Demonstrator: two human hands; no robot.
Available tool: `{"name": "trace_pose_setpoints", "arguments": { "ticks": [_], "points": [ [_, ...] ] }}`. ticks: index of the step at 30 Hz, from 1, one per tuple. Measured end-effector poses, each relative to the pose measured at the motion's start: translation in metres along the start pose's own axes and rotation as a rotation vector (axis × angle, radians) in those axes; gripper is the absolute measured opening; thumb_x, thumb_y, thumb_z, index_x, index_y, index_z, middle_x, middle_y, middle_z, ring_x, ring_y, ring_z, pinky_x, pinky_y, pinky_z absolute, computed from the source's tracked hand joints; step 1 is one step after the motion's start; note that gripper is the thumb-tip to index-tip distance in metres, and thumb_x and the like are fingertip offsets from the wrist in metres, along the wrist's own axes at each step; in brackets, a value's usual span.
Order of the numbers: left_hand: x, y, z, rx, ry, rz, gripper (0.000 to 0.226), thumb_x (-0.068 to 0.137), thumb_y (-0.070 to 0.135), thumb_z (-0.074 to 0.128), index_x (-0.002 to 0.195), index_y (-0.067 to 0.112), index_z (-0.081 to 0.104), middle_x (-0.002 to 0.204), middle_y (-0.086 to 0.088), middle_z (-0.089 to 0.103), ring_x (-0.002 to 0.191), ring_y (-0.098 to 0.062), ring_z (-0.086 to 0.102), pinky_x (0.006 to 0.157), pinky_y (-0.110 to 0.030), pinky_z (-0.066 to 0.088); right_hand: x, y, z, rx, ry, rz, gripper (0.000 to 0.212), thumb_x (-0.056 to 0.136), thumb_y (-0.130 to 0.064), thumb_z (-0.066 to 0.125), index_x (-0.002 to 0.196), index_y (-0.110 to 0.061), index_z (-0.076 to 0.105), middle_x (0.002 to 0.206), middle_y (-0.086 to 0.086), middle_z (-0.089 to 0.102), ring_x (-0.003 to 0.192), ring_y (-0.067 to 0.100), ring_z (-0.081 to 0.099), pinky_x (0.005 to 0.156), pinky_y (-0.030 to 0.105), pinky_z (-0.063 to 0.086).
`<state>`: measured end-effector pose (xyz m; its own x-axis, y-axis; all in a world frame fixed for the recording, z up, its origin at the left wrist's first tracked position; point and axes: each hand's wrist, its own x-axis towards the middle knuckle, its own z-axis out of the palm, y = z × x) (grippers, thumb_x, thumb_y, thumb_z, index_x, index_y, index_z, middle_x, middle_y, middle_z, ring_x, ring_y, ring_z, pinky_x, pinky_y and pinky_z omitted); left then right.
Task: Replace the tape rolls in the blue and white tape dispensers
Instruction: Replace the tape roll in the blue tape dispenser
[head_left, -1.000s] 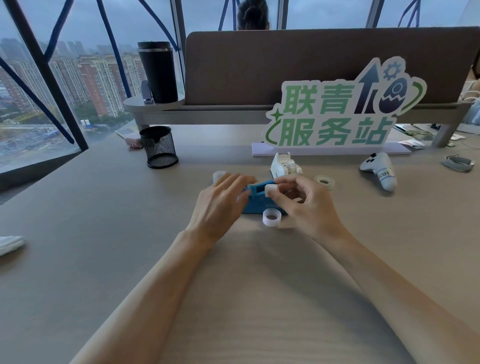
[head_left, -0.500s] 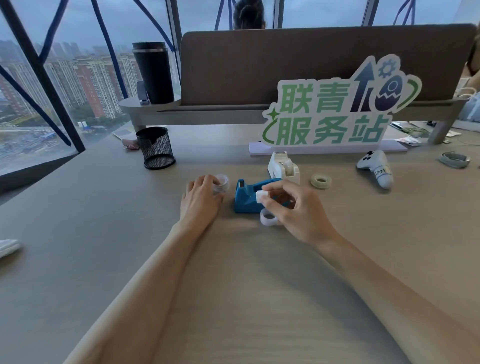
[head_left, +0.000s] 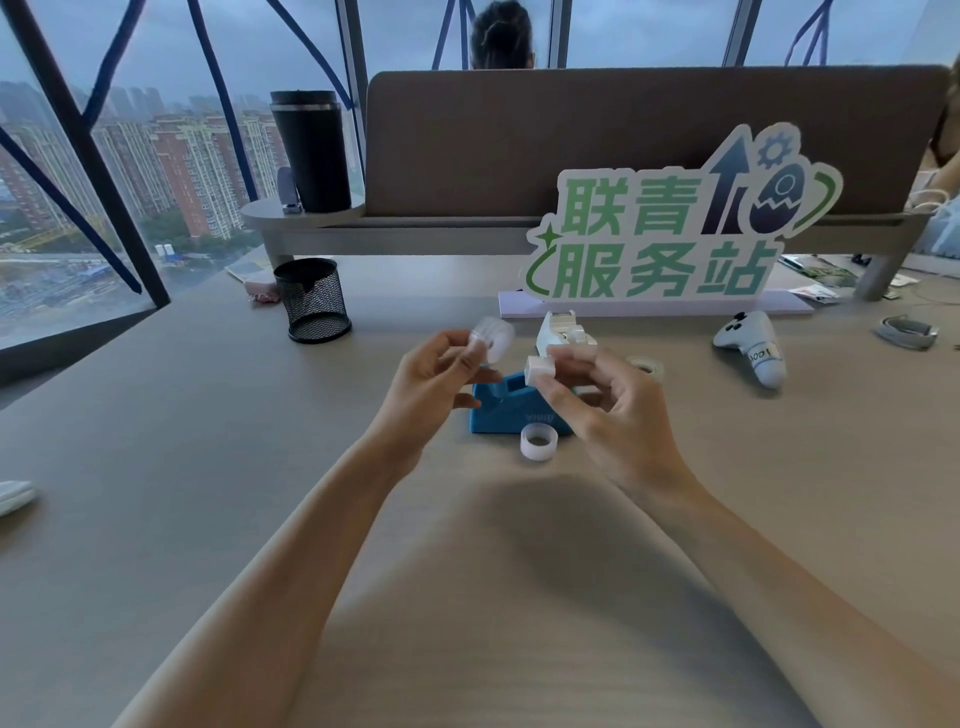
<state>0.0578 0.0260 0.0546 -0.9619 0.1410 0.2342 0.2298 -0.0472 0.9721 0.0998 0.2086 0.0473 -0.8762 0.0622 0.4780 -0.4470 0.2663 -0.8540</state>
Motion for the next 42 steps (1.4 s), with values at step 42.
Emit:
{"name": "trace_pose_setpoints", "arguments": {
  "ticks": [42],
  "points": [
    [-0.002, -0.014, 0.017, 0.382, 0.068, 0.409, 0.036, 0.085, -0.009, 0.059, 0.081, 0.026, 0.063, 0.074, 0.018, 0.065, 0.07, -0.003, 0.058, 0.064, -0.023, 0.048, 0.019, 0.0, -0.009, 0.096, -0.07, 0.076, 0.025, 0.073, -0.006, 0.081, 0.091, -0.02, 0.07, 0.091, 0.0, 0.075, 0.088, 0.013, 0.071, 0.086, 0.029, 0.057]
  ]
}}
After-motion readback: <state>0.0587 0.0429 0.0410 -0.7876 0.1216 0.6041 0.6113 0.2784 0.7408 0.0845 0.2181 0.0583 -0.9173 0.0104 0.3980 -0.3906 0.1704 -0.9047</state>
